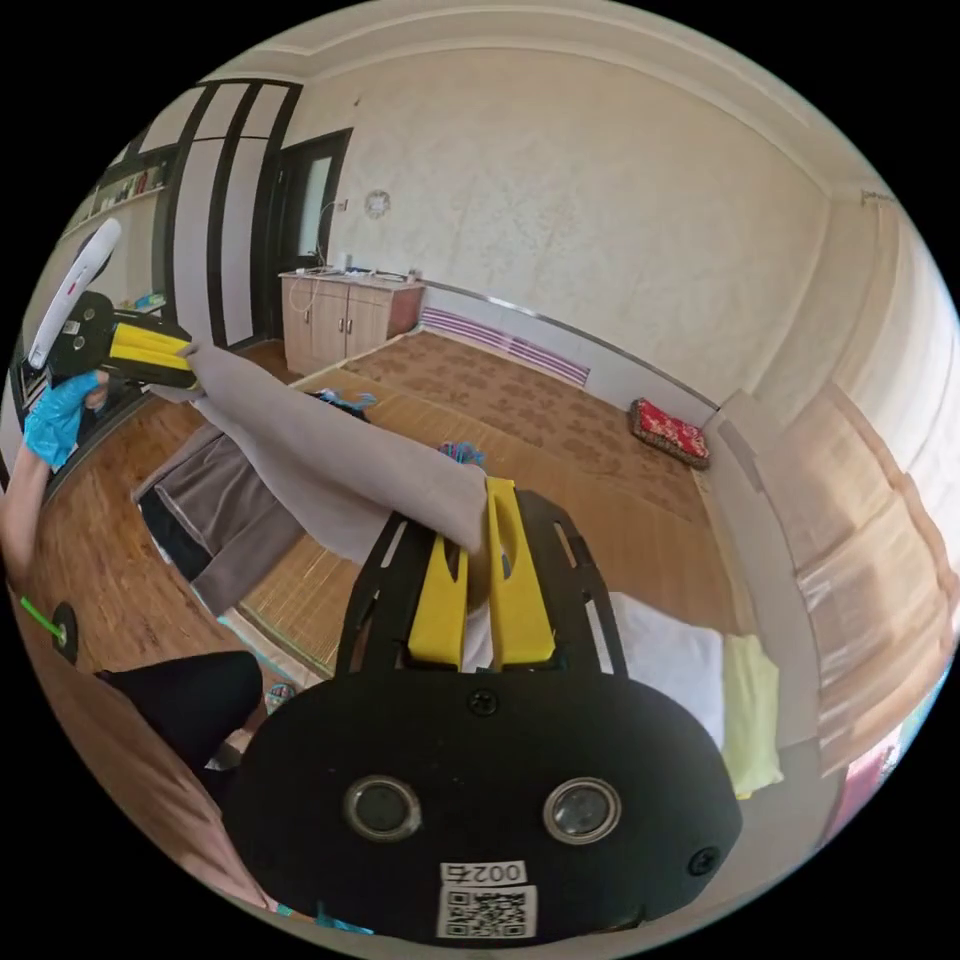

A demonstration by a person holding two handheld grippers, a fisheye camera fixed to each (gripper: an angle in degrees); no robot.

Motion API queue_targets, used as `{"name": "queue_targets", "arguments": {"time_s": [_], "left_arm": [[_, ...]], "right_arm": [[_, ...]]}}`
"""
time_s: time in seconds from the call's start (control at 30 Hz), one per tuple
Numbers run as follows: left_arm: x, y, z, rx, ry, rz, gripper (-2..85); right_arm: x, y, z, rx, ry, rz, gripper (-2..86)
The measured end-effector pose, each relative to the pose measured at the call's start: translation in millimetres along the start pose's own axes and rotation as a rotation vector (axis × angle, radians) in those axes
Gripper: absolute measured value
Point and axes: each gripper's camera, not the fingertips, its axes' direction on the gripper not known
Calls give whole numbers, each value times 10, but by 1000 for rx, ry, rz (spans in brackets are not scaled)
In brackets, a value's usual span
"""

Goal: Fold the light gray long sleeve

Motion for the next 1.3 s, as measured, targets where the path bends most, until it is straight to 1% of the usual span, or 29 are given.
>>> {"name": "queue_targets", "arguments": {"time_s": [0.1,0.13,0.2,0.23,0.3,0.43,0.6,0.63,0.7,0.87,0.97,1.07,1.13,1.2,1.23,1.3], "left_arm": [[-253,-491,-333,60,61,52,-8],[-321,-698,-449,82,92,83,-8],[-371,-1003,-599,119,137,138,-7],[-368,-1205,-678,142,167,181,-7],[-319,-1508,-764,174,217,242,-7],[-27,-2224,-818,208,318,349,-7],[483,-3142,-778,197,330,373,-8],[628,-3381,-748,187,315,373,-7],[841,-3731,-694,167,285,361,-7],[1290,-4469,-639,166,210,289,-8],[1552,-4731,-596,195,218,297,-7],[1930,-4825,-375,178,289,359,-8],[2352,-4765,-52,119,406,424,-8],[2678,-4679,203,59,486,459,-8],[2860,-4637,363,-5,529,464,-8],[3033,-4594,521,-66,580,449,-8]], "right_arm": [[532,-771,-376,-10,63,10,-3],[654,-898,-442,-16,69,13,-3],[1172,-1302,-658,-45,93,22,-3],[1302,-1376,-699,-55,102,16,-3],[1825,-1565,-802,-99,146,-13,-3],[2686,-1638,-820,-161,155,-29,-4],[4056,-1640,-524,-221,150,-86,-4],[4216,-1637,-464,-223,149,-94,-4],[4823,-1653,-212,-228,143,-118,-4],[5763,-1725,20,-167,204,-183,-4],[6165,-1554,77,-152,219,-224,-4],[6377,-1087,277,-245,177,-268,-4],[6427,-662,446,-332,142,-269,-4],[6454,-51,674,-451,62,-193,-4],[6443,91,729,-479,38,-177,-4],[6339,488,904,-562,16,-161,-4]]}}
